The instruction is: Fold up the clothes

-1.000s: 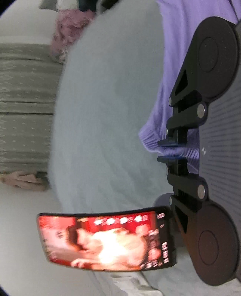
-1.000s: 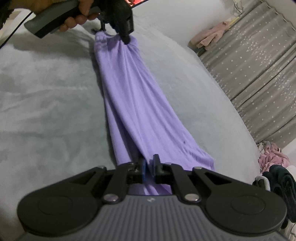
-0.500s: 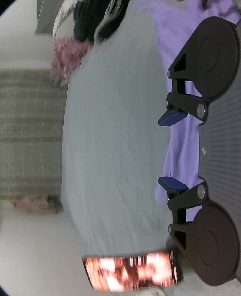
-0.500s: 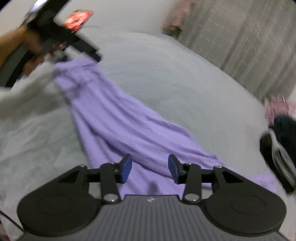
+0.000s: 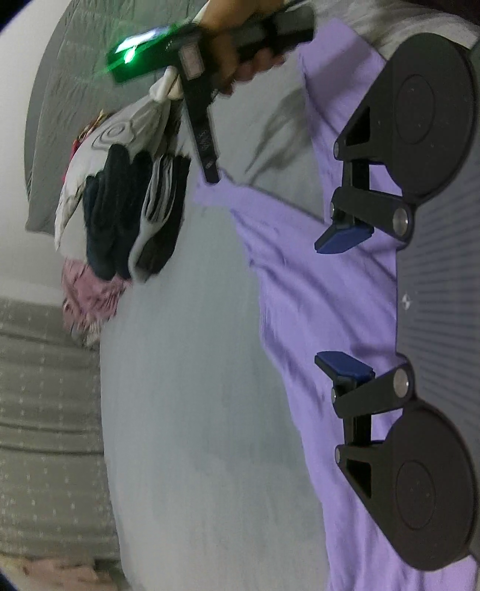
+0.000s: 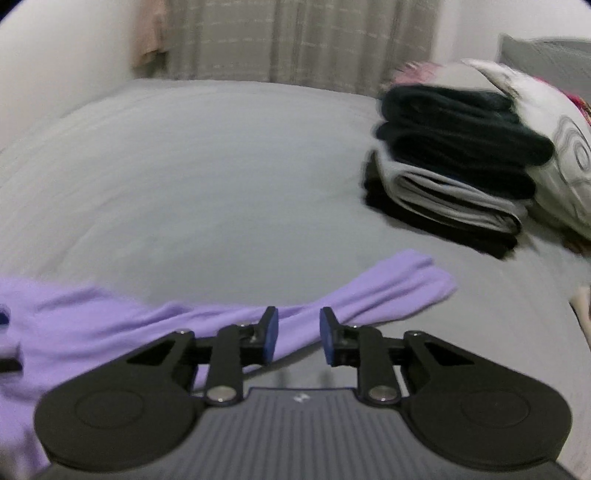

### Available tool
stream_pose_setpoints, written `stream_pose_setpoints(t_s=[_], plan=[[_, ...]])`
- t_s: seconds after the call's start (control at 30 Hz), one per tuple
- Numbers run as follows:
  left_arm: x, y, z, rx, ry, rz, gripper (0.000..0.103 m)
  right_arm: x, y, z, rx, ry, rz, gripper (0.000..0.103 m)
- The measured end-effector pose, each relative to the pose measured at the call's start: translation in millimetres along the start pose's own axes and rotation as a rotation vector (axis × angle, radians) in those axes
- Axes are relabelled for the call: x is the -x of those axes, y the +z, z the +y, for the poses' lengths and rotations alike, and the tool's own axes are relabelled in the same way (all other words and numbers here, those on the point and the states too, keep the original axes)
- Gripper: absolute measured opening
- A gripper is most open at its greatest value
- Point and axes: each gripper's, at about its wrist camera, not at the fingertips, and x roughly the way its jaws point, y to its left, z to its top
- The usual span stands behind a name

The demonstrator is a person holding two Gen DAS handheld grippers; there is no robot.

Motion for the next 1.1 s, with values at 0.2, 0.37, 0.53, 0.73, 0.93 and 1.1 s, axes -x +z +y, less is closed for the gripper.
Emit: stream_pose_setpoints(t_s=[0.2,0.37,0.53,0.73,0.93,1.1], plan=[[-22,-6,-10,-0.03,-0.044,0.036,0.052,-46,21,-37,-0.094,-0.055,0.005,0.02],[-17,-6,-6,-0.029,-0.086,0.031,0.051,-79,37,-50,-0.163,-0.073,-0.008,0.02],[-16,-7,-5,-0.038,-0.103,0.035,0.051,-108,41,-55,-0.226,-0.126,0.024,0.022],[-10,-8,-4,-0.04,-0.111,0.037,0.051,-125,32,-53,-0.191,-0.185,0.017,0.002],[-3,-5,-6,-0.072,-0.142,0.023,0.051,-97,30,-64,-0.251,-0.189,-0.021,0.0],[1,-3,-12,-0.112,-0.183,0.016,0.051,-42,26,-81,-0.318,-0.177,-0.079,0.0]])
